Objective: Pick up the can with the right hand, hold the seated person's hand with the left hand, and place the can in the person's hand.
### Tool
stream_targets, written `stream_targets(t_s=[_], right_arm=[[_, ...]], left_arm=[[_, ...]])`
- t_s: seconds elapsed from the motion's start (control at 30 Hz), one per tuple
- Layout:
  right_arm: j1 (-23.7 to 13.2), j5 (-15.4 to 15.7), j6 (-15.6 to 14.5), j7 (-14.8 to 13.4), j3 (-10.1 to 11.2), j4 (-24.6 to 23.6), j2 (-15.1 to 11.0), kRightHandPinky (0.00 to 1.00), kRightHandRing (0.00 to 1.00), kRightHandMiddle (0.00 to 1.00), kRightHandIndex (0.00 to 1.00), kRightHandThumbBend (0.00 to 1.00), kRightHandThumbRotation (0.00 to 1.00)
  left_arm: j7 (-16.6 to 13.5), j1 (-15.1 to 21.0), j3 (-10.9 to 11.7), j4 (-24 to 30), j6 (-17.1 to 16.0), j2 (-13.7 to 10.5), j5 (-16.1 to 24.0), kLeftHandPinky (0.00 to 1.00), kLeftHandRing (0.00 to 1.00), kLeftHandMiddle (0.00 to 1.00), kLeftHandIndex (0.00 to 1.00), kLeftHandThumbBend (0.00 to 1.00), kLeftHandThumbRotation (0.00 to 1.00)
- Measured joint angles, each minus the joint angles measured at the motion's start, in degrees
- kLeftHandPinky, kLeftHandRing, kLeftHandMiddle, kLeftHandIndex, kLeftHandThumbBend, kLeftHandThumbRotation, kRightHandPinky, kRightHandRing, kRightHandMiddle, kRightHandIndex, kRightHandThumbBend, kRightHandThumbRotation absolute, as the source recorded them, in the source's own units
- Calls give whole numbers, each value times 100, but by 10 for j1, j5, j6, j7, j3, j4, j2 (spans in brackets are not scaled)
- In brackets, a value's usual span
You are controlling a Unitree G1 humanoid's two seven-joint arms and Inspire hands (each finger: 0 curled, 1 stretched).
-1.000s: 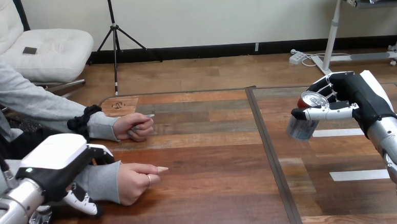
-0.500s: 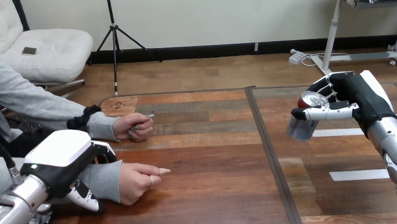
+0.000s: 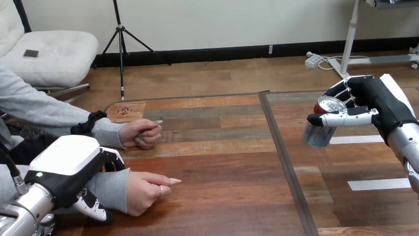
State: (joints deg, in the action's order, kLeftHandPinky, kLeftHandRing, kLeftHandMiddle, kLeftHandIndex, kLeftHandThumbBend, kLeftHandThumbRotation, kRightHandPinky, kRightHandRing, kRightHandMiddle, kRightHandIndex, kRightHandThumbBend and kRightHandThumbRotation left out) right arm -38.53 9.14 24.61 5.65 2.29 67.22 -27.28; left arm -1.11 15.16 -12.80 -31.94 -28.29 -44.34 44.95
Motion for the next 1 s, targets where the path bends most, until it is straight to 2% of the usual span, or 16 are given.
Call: stream_targets(t_s=[0.6,1.0], right_arm=[[0,-3,0,0,0,0,1,37,38,43,43,86,0],[0,-3,0,0,0,-3,1,36,38,43,44,86,0]], left_arm=[[-27,1,-11,0,26,1,36,43,49,52,53,99,0],[-37,7,-24,0,42,2,56,41,47,51,52,98,1]])
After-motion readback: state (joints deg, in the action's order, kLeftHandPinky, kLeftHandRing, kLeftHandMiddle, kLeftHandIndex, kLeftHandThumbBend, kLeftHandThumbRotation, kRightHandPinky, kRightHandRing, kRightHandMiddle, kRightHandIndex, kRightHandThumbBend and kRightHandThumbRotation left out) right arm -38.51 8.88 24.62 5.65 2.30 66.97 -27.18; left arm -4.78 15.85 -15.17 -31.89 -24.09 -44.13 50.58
